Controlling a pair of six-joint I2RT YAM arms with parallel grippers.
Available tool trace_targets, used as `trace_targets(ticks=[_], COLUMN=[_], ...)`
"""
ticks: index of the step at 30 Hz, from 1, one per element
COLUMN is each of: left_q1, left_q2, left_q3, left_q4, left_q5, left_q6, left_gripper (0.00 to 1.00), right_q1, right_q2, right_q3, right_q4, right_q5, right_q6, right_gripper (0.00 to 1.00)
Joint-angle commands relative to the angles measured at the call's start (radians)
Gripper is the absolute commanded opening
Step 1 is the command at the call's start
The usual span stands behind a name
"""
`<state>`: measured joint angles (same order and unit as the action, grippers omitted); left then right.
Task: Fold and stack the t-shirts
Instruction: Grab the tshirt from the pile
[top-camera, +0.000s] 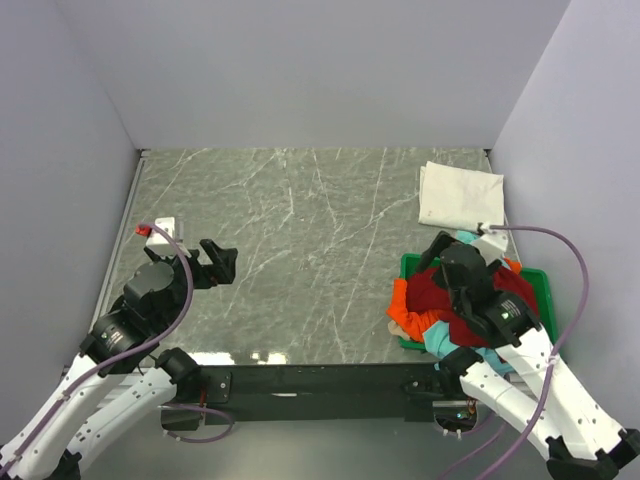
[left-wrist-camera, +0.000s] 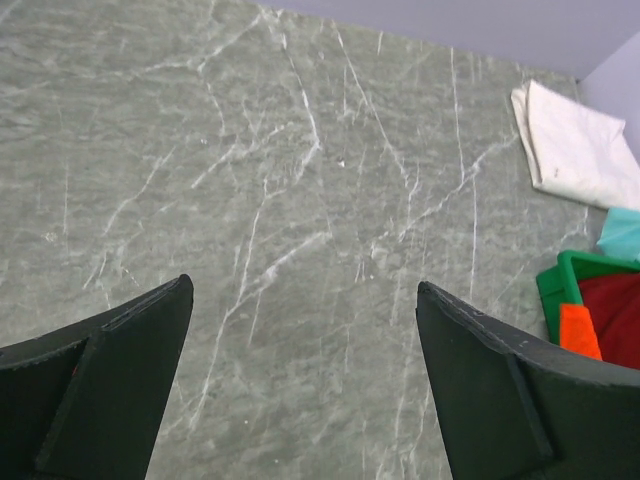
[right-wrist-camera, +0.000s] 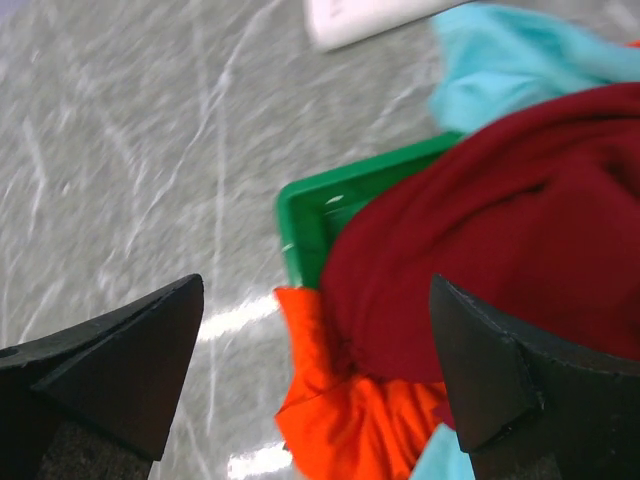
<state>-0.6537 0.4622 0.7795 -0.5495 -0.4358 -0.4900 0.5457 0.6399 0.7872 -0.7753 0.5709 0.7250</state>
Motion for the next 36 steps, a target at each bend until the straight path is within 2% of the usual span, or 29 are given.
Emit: trace_targets(ticks=[1, 9, 14, 19, 23, 30, 34, 36], left_q1=[0.008, 0.017, 0.029, 0.039, 0.042, 0.046, 0.048, 0.048], left_q2=[0.013, 0.024, 0.026, 0.026, 0.029, 0.026, 0.030, 0.032], left_q3=[-0.006, -0.017, -0.017, -0.020, -0.019, -0.020, -0.022, -0.022], left_q4=[0.030, 0.043, 0.046, 0.049, 0.054, 0.060, 0.060, 0.062], left_q5=[0.042, 0.100, 0.123, 0.141, 0.152, 0.160, 0.167, 0.166], left_q6=[0.016, 0.025, 0.022, 0.018, 0.019, 0.021, 0.022, 0.022], left_gripper=[0.99, 1.00, 1.00, 1.00, 1.00, 0.99, 0.99, 1.00], right_q1=[-0.053, -0.164, -0.187, -0.208, -0.211, -0.213, -0.211, -0.211], right_q2=[-0.055, -0.101, -0.045, 0.056, 0.125, 0.176, 0.217, 0.228], right_q3=[0.032, -0.020, -0.002, -0.016, -0.063, -0.143, -0.175, -0.175], right_q4=[-0.074, -0.122, -0.163, -0.156, -0.093, -0.050, -0.021, -0.001], right_q5=[0.171, 0.184, 0.172, 0.066, -0.083, -0.118, -0.103, -0.106], right_q6=[0.063, 0.120, 0.177, 0.192, 0.194, 0.228, 0.220, 0.206], right_gripper=[1.00, 1.00, 1.00, 1.00, 0.99, 0.97, 0.89, 0.73])
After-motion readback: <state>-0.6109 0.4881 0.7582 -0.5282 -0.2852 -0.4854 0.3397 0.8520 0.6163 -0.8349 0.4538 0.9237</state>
